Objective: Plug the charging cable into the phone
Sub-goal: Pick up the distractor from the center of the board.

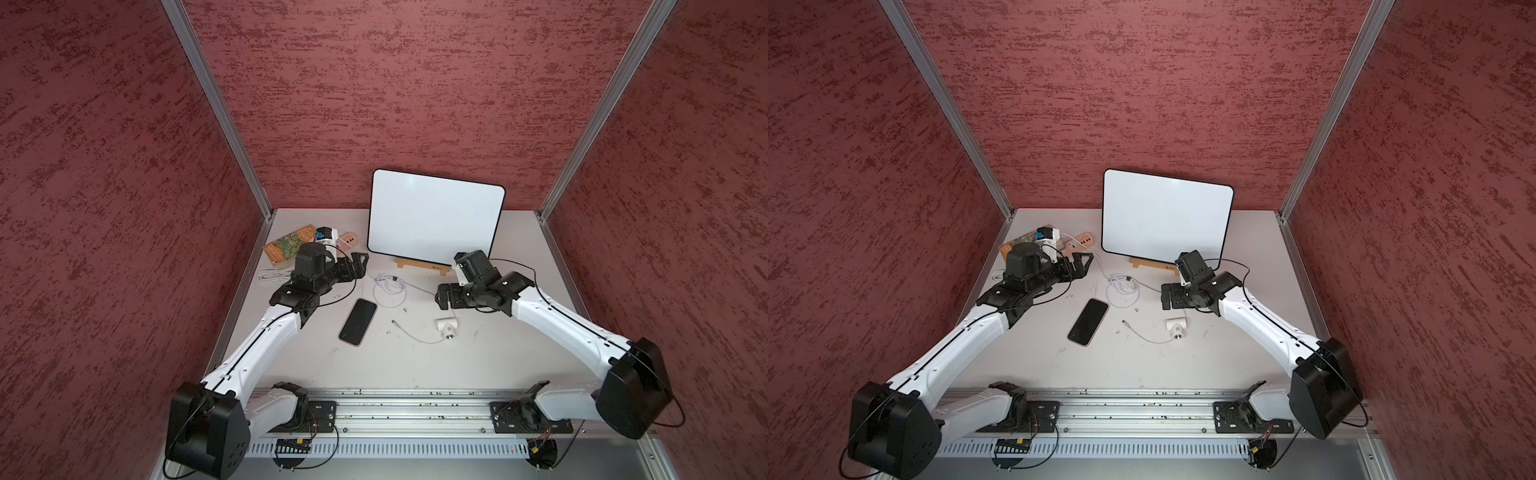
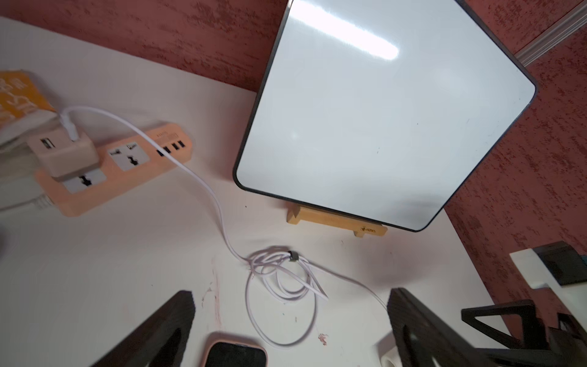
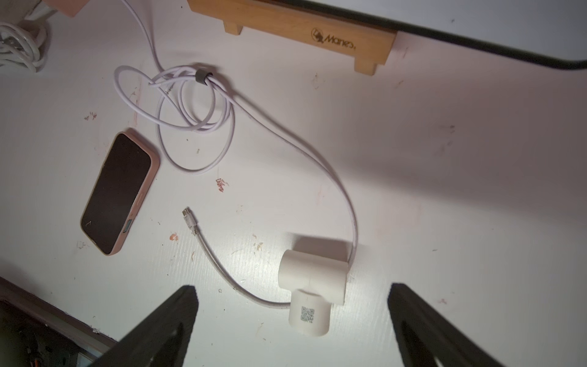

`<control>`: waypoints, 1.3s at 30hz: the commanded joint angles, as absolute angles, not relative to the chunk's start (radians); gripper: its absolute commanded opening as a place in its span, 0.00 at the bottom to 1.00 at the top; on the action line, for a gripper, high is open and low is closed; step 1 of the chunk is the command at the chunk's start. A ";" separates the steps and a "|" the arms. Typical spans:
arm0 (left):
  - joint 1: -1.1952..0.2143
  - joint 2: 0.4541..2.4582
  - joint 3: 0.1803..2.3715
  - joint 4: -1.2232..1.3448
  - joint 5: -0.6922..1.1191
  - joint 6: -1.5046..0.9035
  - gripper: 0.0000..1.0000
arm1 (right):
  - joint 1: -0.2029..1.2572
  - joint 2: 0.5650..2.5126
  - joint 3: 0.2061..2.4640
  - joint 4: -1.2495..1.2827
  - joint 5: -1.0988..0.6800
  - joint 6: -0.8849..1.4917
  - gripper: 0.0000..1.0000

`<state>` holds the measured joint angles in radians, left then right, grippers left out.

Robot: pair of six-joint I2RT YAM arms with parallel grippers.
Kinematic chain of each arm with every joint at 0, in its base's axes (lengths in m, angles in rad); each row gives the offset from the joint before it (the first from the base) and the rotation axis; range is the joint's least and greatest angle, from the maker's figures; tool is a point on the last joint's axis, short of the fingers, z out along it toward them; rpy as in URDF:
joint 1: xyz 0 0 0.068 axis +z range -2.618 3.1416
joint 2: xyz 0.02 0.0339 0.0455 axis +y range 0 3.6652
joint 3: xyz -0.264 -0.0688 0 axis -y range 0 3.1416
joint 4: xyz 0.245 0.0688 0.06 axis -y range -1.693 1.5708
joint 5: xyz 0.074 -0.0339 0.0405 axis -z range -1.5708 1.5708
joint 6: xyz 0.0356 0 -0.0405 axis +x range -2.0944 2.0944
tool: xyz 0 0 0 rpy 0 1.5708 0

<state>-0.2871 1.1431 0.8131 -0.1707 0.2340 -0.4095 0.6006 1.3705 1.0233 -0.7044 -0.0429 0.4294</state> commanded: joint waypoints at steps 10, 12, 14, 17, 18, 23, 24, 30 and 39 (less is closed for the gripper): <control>-0.459 1.147 0.755 -0.303 0.242 -0.577 1.00 | 0.705 1.450 0.927 -0.673 0.060 0.539 0.99; -0.475 1.150 0.749 -0.312 0.240 -0.577 1.00 | 0.716 1.478 0.918 -0.662 0.060 0.542 0.99; -0.485 1.148 0.745 -0.317 0.236 -0.577 1.00 | 0.724 1.491 0.907 -0.652 0.062 0.548 0.99; -0.492 1.142 0.738 -0.320 0.229 -0.577 1.00 | 0.728 1.500 0.893 -0.636 0.064 0.554 0.98; -0.493 1.139 0.736 -0.320 0.227 -0.575 1.00 | 0.729 1.504 0.891 -0.631 0.064 0.555 0.97; -0.495 1.127 0.724 -0.321 0.225 -0.563 1.00 | 0.728 1.527 0.892 -0.624 0.072 0.559 0.93; -0.495 1.125 0.723 -0.321 0.223 -0.559 1.00 | 0.729 1.533 0.894 -0.622 0.072 0.559 0.92; -0.495 1.120 0.728 -0.337 0.216 -0.551 1.00 | 0.728 1.570 0.905 -0.618 0.076 0.568 0.86; -0.494 1.124 0.723 -0.324 0.207 -0.546 1.00 | 0.730 1.603 0.919 -0.630 0.123 0.590 0.68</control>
